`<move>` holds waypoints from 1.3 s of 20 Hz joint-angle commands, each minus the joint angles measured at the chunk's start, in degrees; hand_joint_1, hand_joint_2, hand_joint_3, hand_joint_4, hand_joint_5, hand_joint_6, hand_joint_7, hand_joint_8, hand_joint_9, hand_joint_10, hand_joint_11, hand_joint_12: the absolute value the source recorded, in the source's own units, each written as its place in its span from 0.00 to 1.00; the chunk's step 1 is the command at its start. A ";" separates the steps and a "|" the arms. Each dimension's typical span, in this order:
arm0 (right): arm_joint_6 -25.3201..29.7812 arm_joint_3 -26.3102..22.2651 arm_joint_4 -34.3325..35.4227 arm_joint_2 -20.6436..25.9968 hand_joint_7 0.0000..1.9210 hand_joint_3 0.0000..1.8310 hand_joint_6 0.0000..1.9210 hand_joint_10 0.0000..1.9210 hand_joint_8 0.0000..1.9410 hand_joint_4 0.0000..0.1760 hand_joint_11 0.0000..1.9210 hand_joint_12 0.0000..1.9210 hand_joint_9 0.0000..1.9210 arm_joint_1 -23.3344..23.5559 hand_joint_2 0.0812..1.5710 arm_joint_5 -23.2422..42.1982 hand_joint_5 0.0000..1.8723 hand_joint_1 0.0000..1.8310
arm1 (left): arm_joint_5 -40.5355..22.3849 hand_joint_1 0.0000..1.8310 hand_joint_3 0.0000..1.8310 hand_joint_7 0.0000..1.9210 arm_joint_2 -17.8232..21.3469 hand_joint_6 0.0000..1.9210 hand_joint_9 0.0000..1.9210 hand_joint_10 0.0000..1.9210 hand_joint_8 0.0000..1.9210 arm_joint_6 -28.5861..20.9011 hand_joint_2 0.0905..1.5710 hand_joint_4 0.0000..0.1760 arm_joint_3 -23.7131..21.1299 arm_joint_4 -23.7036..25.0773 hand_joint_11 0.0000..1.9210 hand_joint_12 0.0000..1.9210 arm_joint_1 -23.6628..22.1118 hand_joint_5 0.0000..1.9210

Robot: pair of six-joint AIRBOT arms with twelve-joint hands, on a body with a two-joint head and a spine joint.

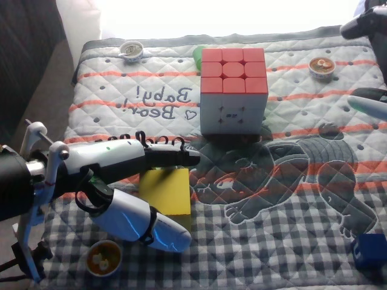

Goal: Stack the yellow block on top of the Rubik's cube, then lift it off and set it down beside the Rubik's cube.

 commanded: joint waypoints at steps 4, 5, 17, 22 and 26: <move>0.42 0.36 -0.53 0.11 0.34 0.01 0.37 0.39 0.15 0.00 0.13 0.77 0.27 0.40 0.67 7.29 0.26 0.51 | 3.85 0.48 0.01 0.17 -0.78 0.05 0.11 0.01 0.01 -0.41 0.68 0.00 0.74 1.10 0.00 0.52 -0.09 0.37; 0.48 0.36 -0.53 0.11 0.34 0.01 0.37 0.40 0.16 0.00 0.13 0.78 0.27 0.40 0.67 7.29 0.26 0.51 | 4.62 0.53 0.01 0.21 -0.86 0.52 0.15 0.02 0.01 -0.43 0.73 0.34 0.90 0.90 0.00 0.56 0.04 0.42; 0.50 0.51 -0.37 0.11 0.27 0.00 0.48 0.63 0.50 0.00 0.01 0.93 0.19 0.16 0.72 7.29 0.21 0.57 | 28.91 0.54 0.00 0.34 2.95 0.70 0.19 0.28 0.01 -8.86 0.77 0.05 0.16 0.56 0.00 0.74 -3.75 0.39; 0.50 1.06 -0.28 -0.43 0.29 0.00 0.51 0.65 0.52 0.00 0.03 0.93 0.20 0.07 0.73 7.28 0.22 0.55 | 27.98 0.58 0.00 0.34 0.24 0.67 0.26 0.11 0.01 -7.79 0.76 0.00 4.57 1.10 0.00 0.84 -13.81 0.41; 0.50 1.38 -0.30 -0.79 0.30 0.01 0.51 0.65 0.52 0.00 0.03 0.92 0.20 0.07 0.73 7.27 0.21 0.52 | 22.66 0.58 0.00 0.36 -4.21 0.65 0.19 0.29 0.01 -7.39 0.75 0.00 9.35 1.10 0.02 0.88 -19.02 0.42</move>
